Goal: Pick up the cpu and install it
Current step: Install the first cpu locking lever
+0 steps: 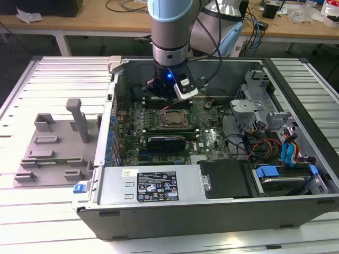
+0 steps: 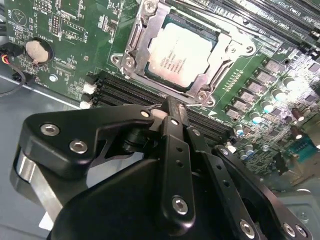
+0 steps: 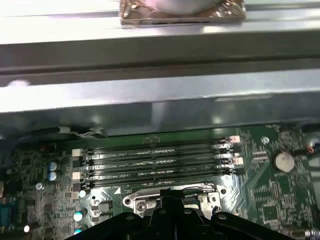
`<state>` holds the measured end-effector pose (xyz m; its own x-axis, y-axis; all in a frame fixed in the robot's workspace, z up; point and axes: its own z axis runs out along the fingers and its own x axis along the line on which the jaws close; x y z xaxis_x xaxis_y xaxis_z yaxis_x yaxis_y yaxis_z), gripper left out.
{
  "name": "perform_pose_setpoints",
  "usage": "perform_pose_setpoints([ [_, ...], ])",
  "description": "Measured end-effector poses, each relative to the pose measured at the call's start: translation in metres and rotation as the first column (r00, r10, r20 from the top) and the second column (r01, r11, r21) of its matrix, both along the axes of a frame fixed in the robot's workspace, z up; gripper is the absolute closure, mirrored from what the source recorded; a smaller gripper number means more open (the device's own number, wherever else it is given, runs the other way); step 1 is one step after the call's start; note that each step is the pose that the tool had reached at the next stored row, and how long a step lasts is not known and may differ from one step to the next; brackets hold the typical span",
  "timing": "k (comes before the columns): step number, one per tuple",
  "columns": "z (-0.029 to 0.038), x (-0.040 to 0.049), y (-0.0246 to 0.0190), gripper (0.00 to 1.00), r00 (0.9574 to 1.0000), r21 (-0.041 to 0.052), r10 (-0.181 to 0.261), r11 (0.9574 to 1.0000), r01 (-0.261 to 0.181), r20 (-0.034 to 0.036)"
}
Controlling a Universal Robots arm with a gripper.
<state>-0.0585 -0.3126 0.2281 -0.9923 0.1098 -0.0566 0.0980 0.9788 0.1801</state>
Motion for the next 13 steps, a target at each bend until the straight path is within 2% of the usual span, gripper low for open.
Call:
perform_pose_setpoints([
  [2,-0.0010,0.0000,0.0016,0.89,0.9999,0.0017,-0.013,0.9999,0.013,0.0003],
  [6,-0.0078,0.0000,0.0117,0.89,0.9993,0.0016,-0.038,0.9993,0.038,0.0002],
  [11,-0.0093,-0.0001,0.0123,0.89,0.9993,0.0008,-0.038,0.9993,0.038,0.0003],
  [13,-0.0094,0.0000,0.0140,0.89,0.9993,0.0000,-0.038,0.9993,0.038,0.0003],
])
